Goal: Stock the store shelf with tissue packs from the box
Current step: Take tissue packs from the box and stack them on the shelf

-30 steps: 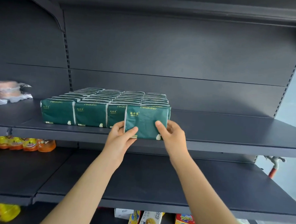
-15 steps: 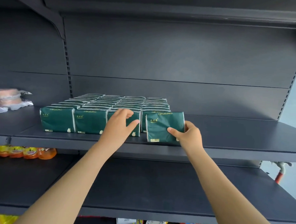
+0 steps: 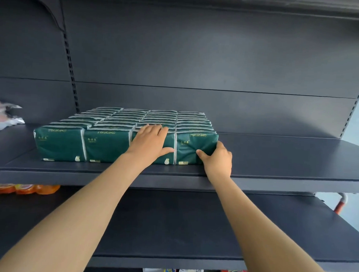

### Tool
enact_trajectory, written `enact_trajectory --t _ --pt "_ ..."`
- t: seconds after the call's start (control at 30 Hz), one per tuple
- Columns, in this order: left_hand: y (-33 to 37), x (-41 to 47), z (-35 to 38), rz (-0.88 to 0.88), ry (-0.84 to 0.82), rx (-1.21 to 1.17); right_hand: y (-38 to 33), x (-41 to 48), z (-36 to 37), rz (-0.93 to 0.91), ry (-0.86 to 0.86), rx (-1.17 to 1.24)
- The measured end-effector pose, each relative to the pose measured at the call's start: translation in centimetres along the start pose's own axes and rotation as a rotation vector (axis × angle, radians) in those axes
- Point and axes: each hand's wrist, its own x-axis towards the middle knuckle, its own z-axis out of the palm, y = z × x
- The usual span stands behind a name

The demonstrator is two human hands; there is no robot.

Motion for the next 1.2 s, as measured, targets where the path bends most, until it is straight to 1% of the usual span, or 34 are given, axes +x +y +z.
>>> enact_trajectory --t 0.13,0.2,0.33,0.43,0.53,0.67,0.77,0.87,0.93,1.0,1.07,1.2 --pt "-0.1 0.0 0.3 0.006 0.014 0.004 -0.2 0.0 -0.1 0.02 -0.016 -0.008" --pt "-0.1 0.0 0.2 0.01 0.008 0.001 -0.3 0.2 -0.6 0.028 -0.065 0.009" --pt "-0.1 -0.2 -1.2 0.017 -0.067 0.03 -0.6 0.6 -2.4 0.059 -0.194 -0.032" --pt "0.7 -1.3 -2.9 -0.005 -0.034 -0.019 -0.4 -0.2 -4.1 0.067 -0.21 -0.013" --pt "3.0 -3.7 -5.1 -0.018 0.024 -0.117 0.3 -1.7 -6.5 -0.03 -0.228 -0.118" --pt "7.4 -7.6 -6.7 -0.03 -0.019 -0.202 2.8 -5.0 -10.2 -0.173 -0.274 -0.254" --pt "11.2 -10.7 -6.2 -0.044 -0.053 -0.24 6.0 -7.5 -12.8 -0.3 -0.302 -0.385" --pt "15.5 -14.0 -4.9 -0.081 -0.116 -0.274 10.7 -10.1 -14.4 -0.321 -0.394 -0.409" --pt "18.4 -16.3 -3.5 -0.12 -0.162 -0.312 14.2 -11.8 -15.0 -0.325 -0.49 -0.448" --pt "21.4 -18.6 -1.7 -0.156 -0.237 -0.335 17.9 -13.5 -15.2 -0.314 -0.614 -0.539" --pt "24.2 -21.0 0.6 -0.184 -0.32 -0.34 21.6 -15.3 -14.9 -0.303 -0.724 -0.622" --pt "28.8 -26.3 6.1 -0.197 -0.527 -0.348 28.9 -19.3 -13.3 -0.276 -0.903 -0.691"
